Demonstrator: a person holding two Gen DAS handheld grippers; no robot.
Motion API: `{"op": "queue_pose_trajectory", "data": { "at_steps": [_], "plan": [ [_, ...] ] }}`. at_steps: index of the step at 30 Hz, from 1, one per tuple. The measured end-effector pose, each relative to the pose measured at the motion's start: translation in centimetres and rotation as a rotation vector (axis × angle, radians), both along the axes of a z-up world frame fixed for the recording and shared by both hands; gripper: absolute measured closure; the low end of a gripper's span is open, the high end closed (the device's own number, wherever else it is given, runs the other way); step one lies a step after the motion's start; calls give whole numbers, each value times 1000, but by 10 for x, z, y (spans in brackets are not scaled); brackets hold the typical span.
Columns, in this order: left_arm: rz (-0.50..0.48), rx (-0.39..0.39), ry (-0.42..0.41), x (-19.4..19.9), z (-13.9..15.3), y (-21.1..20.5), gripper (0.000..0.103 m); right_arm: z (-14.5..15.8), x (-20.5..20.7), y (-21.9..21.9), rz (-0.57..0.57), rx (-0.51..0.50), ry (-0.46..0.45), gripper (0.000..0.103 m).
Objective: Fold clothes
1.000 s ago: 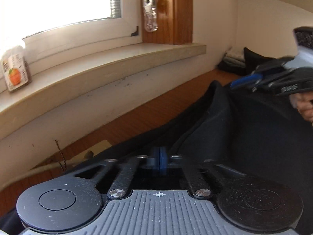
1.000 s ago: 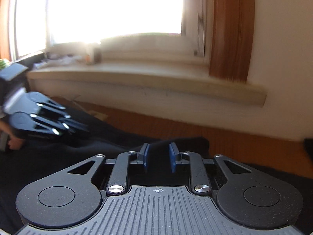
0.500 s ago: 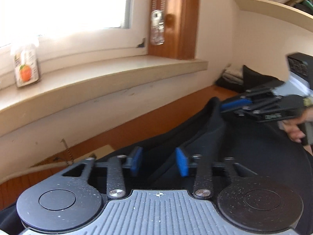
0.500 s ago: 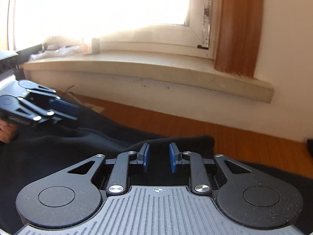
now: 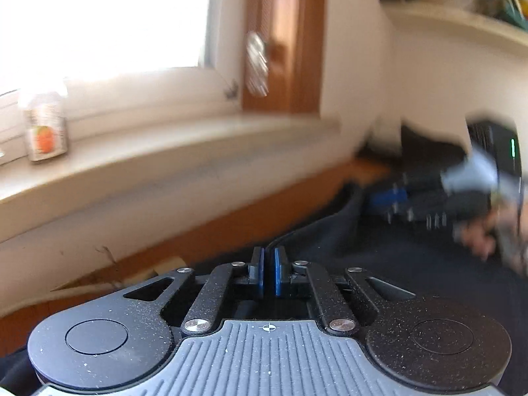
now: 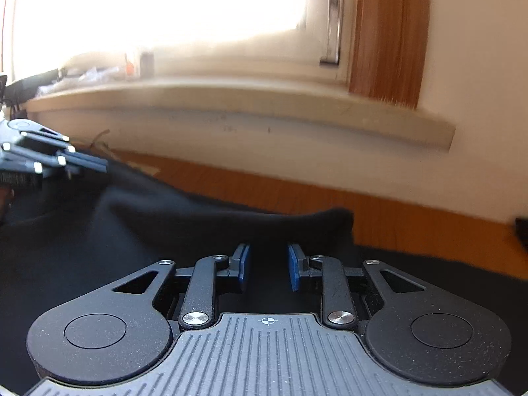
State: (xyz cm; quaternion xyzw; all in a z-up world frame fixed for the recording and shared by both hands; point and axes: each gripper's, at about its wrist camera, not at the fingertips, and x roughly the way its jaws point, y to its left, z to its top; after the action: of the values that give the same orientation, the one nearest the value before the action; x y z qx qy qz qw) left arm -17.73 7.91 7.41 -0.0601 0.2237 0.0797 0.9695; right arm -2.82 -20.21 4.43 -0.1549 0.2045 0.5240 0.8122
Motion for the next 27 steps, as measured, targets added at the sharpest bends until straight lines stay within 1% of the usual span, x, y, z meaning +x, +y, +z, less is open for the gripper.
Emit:
{"op": "queue_pose_trajectory", "data": {
  "at_steps": [1,3,4,5,6,10,12,15,17,18,21,23,27],
  "plan": [
    [1,-14,11,1,-1,2,96,1,1,-1,-8,9,-2,78],
    [-23,-18,95,11,-9,1,95,0,5,0,-20,1,17,78],
    [-27,-16,140,17,-12,1,91,-1,8,3,-16,-19,38,78],
    [-18,-13,174,21,-15,1,90,-2,11,6,-15,-39,59,78],
    [-11,-13,181,22,-15,1,86,-2,14,8,-18,-52,76,78],
    [7,-11,174,21,-14,2,76,3,25,14,-14,-52,122,78],
    [7,-4,177,22,-14,2,74,6,30,17,-12,-49,144,78],
    [11,4,174,21,-14,0,71,7,35,34,1,-96,124,78],
    [15,7,173,20,-13,0,70,8,40,42,-13,-102,120,80],
    [17,7,173,20,-13,1,70,7,42,42,-26,-93,136,80],
    [24,7,173,18,-13,2,67,2,46,31,-43,-67,181,80],
    [34,9,173,18,-13,2,64,0,43,18,-50,-64,185,80],
    [39,15,173,18,-14,2,62,1,39,-1,-60,-66,178,80]
  ]
}}
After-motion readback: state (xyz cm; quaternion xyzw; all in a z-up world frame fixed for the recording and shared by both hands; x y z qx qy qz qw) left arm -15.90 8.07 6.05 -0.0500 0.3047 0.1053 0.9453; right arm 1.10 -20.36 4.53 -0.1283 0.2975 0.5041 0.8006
